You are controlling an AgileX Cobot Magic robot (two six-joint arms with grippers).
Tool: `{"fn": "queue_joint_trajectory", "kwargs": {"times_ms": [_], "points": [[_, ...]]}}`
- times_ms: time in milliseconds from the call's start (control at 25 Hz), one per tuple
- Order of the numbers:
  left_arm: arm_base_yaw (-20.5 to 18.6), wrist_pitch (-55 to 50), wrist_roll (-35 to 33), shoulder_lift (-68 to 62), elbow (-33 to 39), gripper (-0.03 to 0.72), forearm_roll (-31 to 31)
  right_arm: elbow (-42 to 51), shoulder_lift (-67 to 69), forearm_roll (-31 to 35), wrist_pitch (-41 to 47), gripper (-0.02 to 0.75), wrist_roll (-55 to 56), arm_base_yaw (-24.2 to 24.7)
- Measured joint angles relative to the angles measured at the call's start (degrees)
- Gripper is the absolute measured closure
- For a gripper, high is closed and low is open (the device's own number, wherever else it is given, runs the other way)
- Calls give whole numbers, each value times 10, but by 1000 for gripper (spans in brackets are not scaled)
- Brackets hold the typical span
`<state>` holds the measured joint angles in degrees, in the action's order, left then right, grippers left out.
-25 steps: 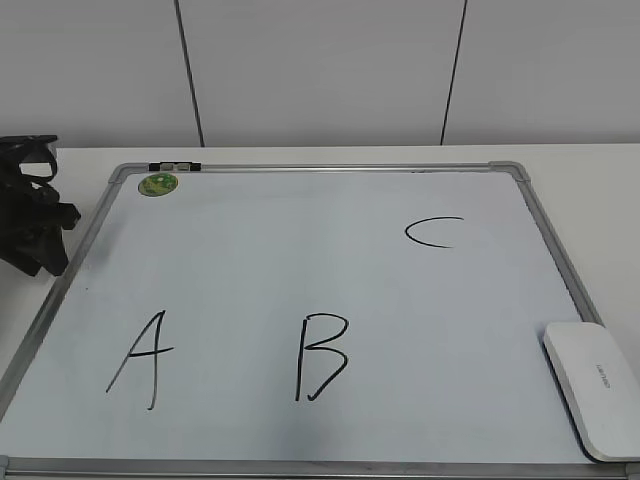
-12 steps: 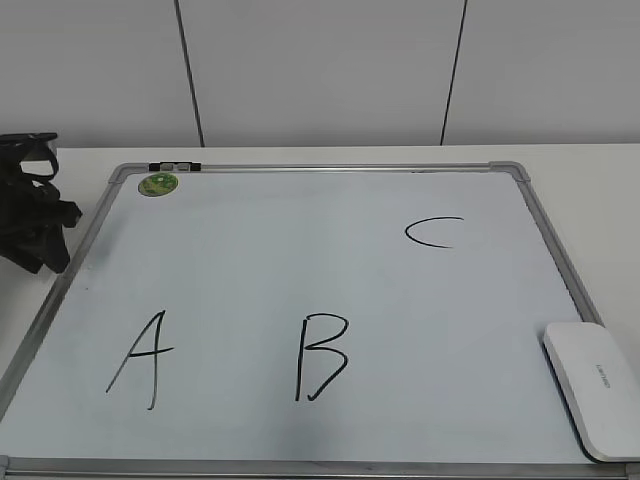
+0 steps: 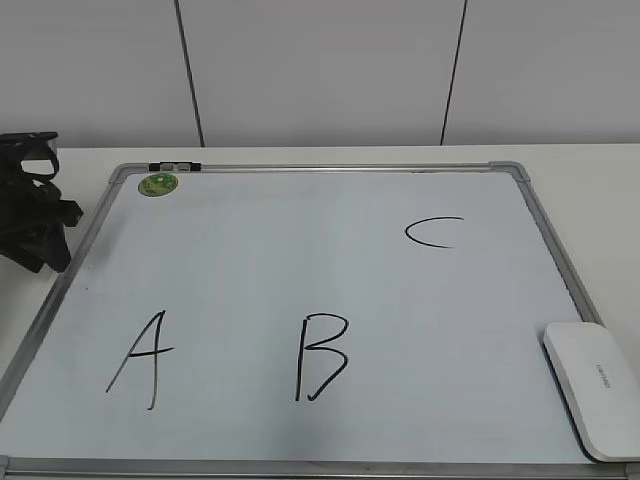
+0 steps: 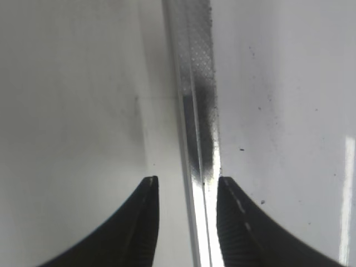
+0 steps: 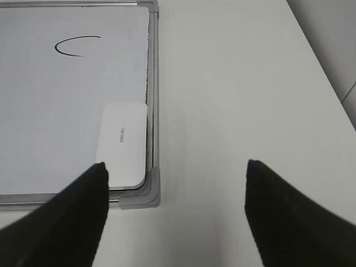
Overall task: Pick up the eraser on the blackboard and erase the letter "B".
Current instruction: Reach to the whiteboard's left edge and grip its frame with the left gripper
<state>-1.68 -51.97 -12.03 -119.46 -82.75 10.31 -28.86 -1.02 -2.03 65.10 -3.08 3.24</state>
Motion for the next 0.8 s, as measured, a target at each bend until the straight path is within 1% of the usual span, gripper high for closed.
{"fn": "queue_joint_trajectory", "kwargs": {"times_ms": [800], "points": [[0,-12,0,-27,-3,448,7,0,0,0,0,151,0,0]]}}
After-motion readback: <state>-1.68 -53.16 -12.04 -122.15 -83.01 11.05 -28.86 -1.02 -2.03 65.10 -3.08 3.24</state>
